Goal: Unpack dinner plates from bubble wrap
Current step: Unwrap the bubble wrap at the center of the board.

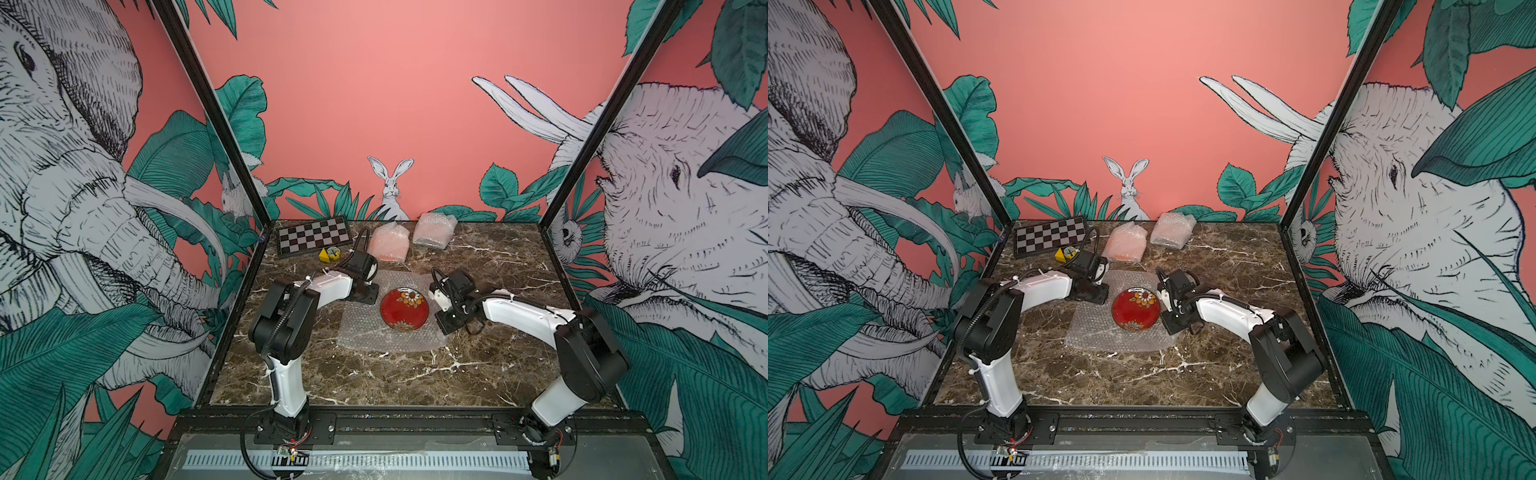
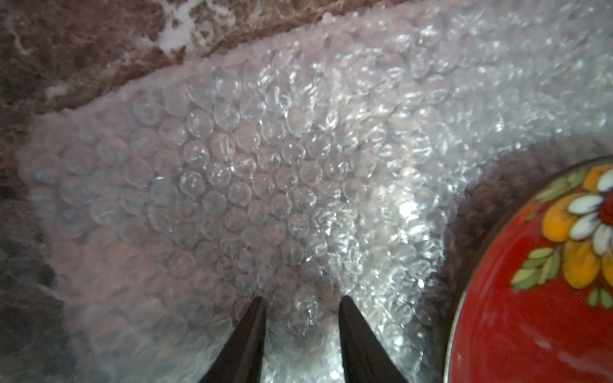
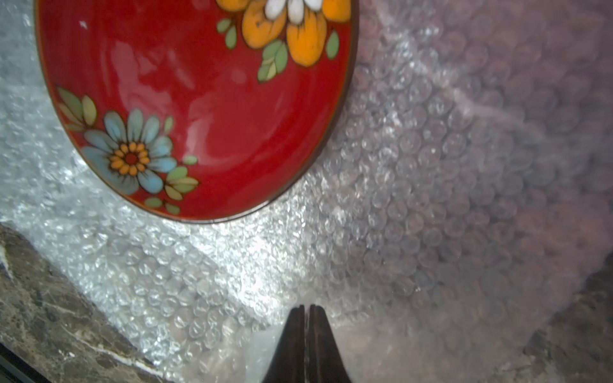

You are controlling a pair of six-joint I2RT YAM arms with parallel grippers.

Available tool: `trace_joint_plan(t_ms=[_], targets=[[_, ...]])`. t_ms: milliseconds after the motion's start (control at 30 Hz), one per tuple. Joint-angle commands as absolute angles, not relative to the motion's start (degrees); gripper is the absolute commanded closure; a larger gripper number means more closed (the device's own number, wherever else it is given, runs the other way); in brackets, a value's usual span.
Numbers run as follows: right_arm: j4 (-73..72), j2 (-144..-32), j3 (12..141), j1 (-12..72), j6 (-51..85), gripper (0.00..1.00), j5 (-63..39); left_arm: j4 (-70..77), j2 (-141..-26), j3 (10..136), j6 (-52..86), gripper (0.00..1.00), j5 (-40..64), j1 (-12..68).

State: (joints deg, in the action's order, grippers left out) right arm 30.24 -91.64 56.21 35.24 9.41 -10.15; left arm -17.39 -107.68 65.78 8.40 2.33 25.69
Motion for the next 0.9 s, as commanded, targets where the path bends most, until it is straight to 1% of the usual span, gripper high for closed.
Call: trace_joint_plan(t_ms=[0, 200, 333, 467, 600, 667, 733, 867], targets=[[32.1, -88.3, 54.3, 35.7, 10.8, 0.87, -8.6, -20.1, -107.1, 64.1, 9.1, 0.60, 2.9, 25.7], [34.4, -85.6, 52.3, 35.7, 12.1, 0.79, -5.2, -20.2, -107.2, 64.1, 9.0, 0.60, 3.0, 25.7], [35.8, -84.0, 51.8, 35.7, 13.0, 0.69, -2.5, -20.1, -107.3, 64.0, 9.0, 0.60, 3.2, 25.7], [37.6, -82.5, 52.0, 35.7, 13.9, 0.61, 3.4, -20.0, -107.3, 64.0, 9.0, 0.60, 3.2, 25.6], [38.8, -80.7, 52.7, 35.7, 15.0, 0.59, 9.2, -20.3, -107.1, 64.0, 8.9, 0.60, 3.1, 25.7], [38.5, -79.8, 52.8, 35.7, 15.0, 0.58, 10.0, -20.1, -107.1, 64.0, 8.9, 0.60, 3.1, 25.7], [37.3, -78.9, 52.6, 35.7, 14.8, 0.58, 9.7, -20.2, -107.1, 64.0, 9.0, 0.60, 3.1, 25.7], [34.8, -78.7, 52.6, 35.7, 14.1, 0.57, 5.1, -20.1, -107.1, 64.0, 9.1, 0.60, 3.4, 25.7]])
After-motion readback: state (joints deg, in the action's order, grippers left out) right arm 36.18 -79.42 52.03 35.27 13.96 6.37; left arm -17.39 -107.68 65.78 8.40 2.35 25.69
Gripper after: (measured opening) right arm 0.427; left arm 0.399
